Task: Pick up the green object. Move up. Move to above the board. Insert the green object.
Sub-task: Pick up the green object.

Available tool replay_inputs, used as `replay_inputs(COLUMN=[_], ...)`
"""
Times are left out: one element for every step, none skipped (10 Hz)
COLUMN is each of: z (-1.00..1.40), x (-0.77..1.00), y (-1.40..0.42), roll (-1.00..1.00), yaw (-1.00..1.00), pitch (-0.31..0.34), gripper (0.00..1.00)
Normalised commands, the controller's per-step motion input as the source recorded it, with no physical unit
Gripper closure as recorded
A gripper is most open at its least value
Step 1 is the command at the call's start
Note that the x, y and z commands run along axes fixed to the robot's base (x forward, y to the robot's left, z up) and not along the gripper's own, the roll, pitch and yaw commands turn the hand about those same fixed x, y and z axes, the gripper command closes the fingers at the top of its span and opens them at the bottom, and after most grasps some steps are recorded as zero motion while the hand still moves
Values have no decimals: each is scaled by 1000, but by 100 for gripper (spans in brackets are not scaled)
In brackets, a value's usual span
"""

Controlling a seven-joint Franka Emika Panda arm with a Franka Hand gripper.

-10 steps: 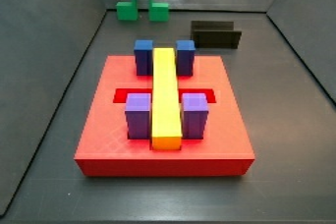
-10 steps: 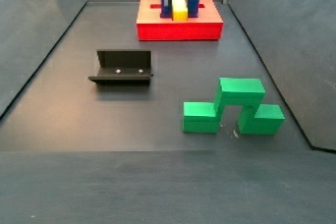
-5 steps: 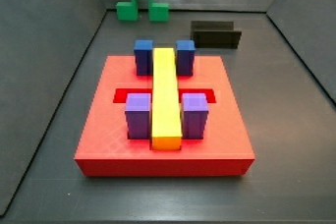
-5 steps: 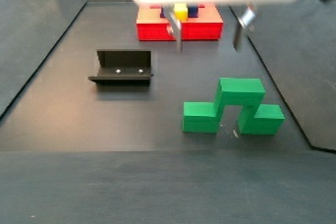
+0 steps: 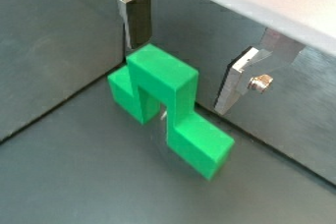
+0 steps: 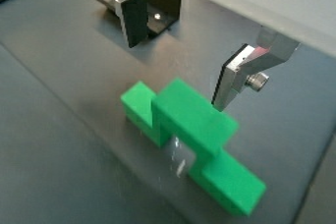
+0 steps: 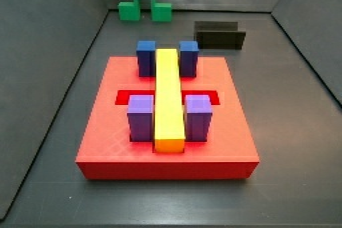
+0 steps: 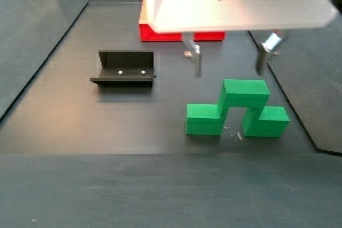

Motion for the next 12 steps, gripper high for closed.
replay_inputs(z=[-34,-77,-63,-100,-123,-146,-174,-203,-229,-226,-214,-191], x=[-243,-209,-174,-160,-157,-149,-177,-174,-149,-117,-57,0], y=[206,131,0,0,0,0,11,31,69,197,174,120], roll=[-13,0,-7,-10,0,0,0,0,3,0,0,0], yaw=[-80,-26,0,0,0,0,0,0,0,0,0,6], pitch=[-4,-19,-27,-24,-21,-17,-14,-9,-4,-9,-9,-1], gripper=[0,0,0,0,0,0,0,0,0,0,0,0])
